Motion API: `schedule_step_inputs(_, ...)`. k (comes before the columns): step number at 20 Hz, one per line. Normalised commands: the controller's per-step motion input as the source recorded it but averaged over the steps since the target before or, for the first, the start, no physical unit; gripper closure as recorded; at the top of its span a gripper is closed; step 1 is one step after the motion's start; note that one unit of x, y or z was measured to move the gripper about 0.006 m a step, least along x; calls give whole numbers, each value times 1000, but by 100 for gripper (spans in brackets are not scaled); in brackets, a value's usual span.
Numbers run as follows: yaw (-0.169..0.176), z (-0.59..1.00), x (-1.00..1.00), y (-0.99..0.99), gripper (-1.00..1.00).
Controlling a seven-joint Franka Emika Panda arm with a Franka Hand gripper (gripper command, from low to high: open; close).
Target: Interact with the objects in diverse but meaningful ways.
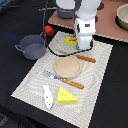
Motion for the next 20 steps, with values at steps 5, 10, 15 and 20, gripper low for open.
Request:
schedule_step_inputs(5,16,-381,-457,117,100)
schedule_step_inputs(10,22,-347,-393,85,100)
schedule_step_inputs(15,18,294,-165,81,100)
schedule_step_inputs(20,0,1000,338,338,100)
